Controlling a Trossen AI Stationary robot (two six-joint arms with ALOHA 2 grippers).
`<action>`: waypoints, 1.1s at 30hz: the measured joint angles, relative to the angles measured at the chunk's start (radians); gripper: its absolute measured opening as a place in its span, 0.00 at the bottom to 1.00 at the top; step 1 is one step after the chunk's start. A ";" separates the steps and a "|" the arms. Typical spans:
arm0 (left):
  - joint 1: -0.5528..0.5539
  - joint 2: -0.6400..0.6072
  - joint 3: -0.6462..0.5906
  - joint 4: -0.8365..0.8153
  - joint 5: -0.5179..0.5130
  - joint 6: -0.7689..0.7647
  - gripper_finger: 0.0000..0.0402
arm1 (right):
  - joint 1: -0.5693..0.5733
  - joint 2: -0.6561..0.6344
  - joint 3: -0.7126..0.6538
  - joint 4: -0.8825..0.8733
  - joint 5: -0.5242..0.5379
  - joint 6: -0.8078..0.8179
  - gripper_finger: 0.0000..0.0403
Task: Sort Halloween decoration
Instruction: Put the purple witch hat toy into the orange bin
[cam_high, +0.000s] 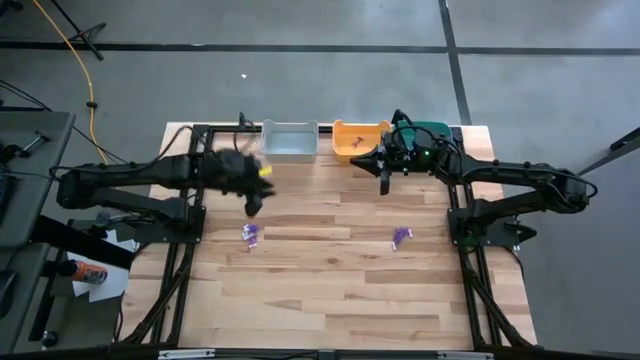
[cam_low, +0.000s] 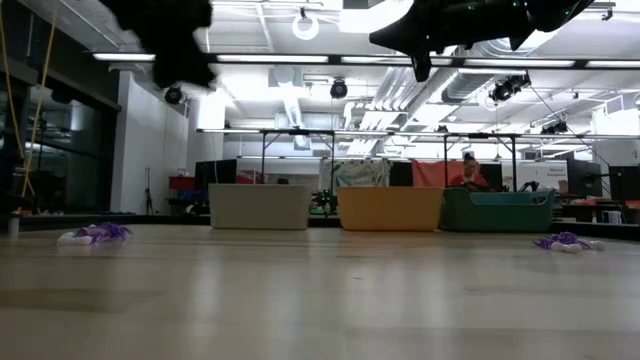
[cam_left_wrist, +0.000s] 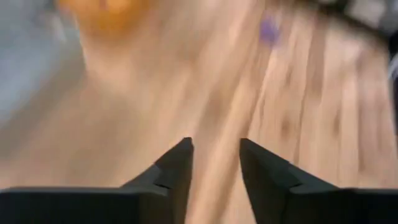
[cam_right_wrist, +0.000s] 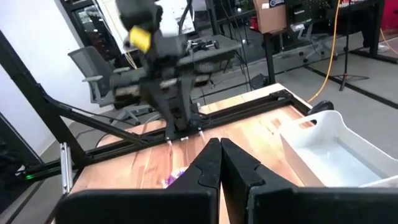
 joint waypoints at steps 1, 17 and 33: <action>-0.020 0.000 -0.001 -0.070 0.000 -0.031 0.35 | 0.000 0.000 0.000 -0.008 0.000 0.000 0.00; -0.362 0.189 -0.136 -0.143 -0.055 -0.095 0.44 | 0.000 0.001 0.000 -0.082 0.097 0.000 0.00; -0.364 0.387 -0.137 -0.077 -0.075 -0.082 0.43 | 0.000 0.001 0.000 -0.158 0.123 -0.024 0.00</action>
